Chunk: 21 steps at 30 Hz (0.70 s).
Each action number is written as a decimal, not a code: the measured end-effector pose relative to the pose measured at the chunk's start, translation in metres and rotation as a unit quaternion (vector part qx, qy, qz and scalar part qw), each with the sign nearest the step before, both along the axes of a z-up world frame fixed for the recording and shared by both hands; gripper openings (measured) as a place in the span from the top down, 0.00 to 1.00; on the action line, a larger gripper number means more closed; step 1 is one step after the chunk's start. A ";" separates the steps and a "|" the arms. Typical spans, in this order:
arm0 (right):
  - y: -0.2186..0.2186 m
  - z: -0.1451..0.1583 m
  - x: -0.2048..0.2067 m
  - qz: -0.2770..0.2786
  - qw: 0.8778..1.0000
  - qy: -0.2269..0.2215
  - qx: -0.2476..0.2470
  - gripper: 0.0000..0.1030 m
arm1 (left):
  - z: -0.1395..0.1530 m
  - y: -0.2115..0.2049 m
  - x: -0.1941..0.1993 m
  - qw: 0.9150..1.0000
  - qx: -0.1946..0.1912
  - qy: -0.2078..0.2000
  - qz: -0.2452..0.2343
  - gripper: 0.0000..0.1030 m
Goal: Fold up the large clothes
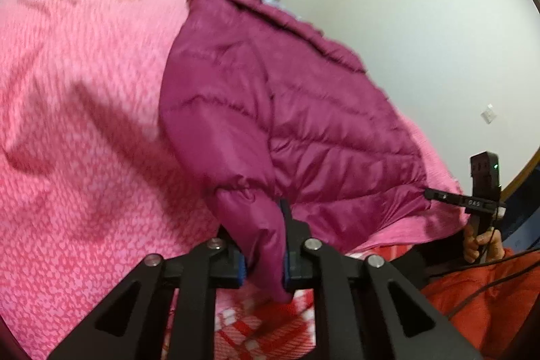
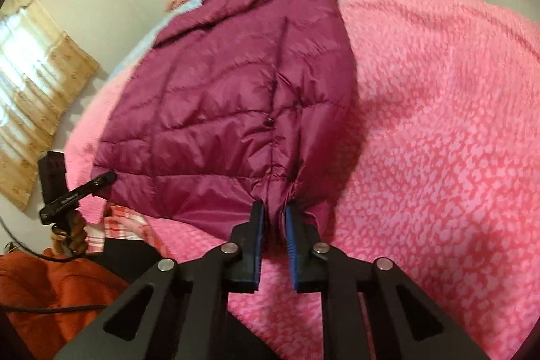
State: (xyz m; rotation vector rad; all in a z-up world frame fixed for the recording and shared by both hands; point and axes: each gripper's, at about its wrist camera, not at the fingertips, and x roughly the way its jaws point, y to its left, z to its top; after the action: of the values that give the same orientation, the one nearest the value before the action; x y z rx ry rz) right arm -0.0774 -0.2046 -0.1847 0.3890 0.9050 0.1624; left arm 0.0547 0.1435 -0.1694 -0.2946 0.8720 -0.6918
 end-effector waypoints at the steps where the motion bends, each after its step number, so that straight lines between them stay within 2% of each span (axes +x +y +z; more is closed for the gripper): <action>1: 0.000 0.007 -0.003 0.002 1.000 -0.009 0.003 0.90 | 0.006 0.003 -0.001 1.000 -0.016 -0.006 0.000 0.87; 4: -0.002 0.024 -0.011 -0.001 0.999 -0.036 0.024 0.91 | 0.025 0.017 -0.003 0.997 -0.071 -0.026 -0.001 0.88; 7: -0.004 0.039 -0.018 -0.002 0.998 -0.058 0.034 0.92 | 0.044 0.029 -0.008 0.993 -0.107 -0.051 -0.003 0.88; 11: -0.006 0.057 -0.029 0.003 0.995 -0.087 0.052 0.94 | 0.072 0.034 -0.016 0.986 -0.139 -0.090 -0.017 0.89; 16: -0.012 0.078 -0.048 0.009 0.992 -0.114 0.053 0.95 | 0.107 0.032 -0.034 0.972 -0.164 -0.155 -0.064 0.89; 19: -0.021 0.094 -0.066 0.003 0.988 -0.137 0.065 0.96 | 0.126 0.030 -0.031 0.965 -0.178 -0.178 -0.074 0.89; 21: -0.027 0.105 -0.073 -0.004 0.985 -0.156 0.075 1.00 | 0.136 0.030 -0.028 0.963 -0.191 -0.179 -0.069 0.89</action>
State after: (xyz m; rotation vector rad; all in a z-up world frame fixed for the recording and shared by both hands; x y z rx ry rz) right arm -0.1503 -0.2311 -0.0798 0.4921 0.5836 0.2769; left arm 0.0265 0.1734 -0.0338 -0.4402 0.4116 -1.0104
